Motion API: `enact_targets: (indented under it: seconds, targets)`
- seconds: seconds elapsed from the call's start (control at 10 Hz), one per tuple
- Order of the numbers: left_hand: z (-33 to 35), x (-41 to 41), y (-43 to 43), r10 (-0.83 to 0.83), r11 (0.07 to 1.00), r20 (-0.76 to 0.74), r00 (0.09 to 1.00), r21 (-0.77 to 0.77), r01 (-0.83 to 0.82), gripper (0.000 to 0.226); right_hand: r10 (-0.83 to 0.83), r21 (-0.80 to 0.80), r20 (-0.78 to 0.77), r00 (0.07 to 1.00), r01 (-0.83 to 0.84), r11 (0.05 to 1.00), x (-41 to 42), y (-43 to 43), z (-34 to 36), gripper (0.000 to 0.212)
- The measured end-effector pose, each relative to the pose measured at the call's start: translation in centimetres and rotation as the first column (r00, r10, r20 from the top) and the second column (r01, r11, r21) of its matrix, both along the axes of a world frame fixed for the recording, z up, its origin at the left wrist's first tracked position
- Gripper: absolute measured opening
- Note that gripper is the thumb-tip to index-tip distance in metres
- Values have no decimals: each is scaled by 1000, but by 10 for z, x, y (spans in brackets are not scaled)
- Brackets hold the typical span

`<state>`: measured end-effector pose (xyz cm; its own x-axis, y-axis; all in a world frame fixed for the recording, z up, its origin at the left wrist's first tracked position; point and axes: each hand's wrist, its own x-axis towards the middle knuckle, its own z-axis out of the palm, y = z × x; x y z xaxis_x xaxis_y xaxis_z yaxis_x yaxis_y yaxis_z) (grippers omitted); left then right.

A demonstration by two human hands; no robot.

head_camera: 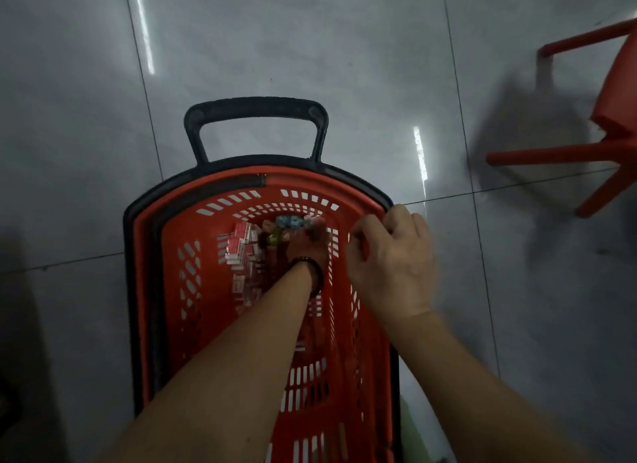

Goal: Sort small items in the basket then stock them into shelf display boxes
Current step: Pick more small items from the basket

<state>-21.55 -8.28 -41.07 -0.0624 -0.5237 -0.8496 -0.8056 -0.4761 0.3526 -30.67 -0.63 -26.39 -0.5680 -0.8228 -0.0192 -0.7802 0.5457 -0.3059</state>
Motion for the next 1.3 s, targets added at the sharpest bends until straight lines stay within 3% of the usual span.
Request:
enact_targets:
  seconds: [0.1, 0.4, 0.5, 0.6, 0.7, 0.8, 0.9, 1.1, 1.3]
  targets:
    - [5, -4, 0, 101, 995, -8, 995, 14, -101, 54, -12, 2, 7, 1000, 12, 1000, 1, 1, 0, 7]
    - [-1, 21, -1, 134, 990, -82, 988, 50, -130, 56, -18, -5, 10, 1000, 18, 1000, 2, 1, 0, 7]
    - [48, 31, 5, 336, 941, -205, 919, 110, -319, 36, -15, 104, 67, 998, 8, 995, 1, -2, 12, 8]
    - [130, 48, 14, 565, 824, -359, 743, 290, -487, 25, -112, 189, 273, 956, 61, 980, -2, -7, 46, 16]
    - [224, 66, 23, 674, 738, -445, 589, 409, -536, 26, -148, 144, 536, 831, 82, 986, 5, -11, 110, 16]
    - [334, 81, 29, 669, 742, -527, 524, 420, -523, 30, -76, 76, 746, 661, 28, 997, 21, -13, 192, 10]
    - [438, 105, 29, 610, 783, -601, 517, 355, -511, 31, 32, 14, 846, 532, -83, 996, 38, -13, 287, 8]
    - [612, 172, 37, 480, 836, -741, 470, 223, -502, 34, 220, -167, 858, 463, -154, 974, 81, -5, 484, 9]
    - [747, 260, 58, 485, 803, -764, 426, 197, -562, 16, 383, -310, 829, 408, -234, 921, 165, 2, 624, 17]
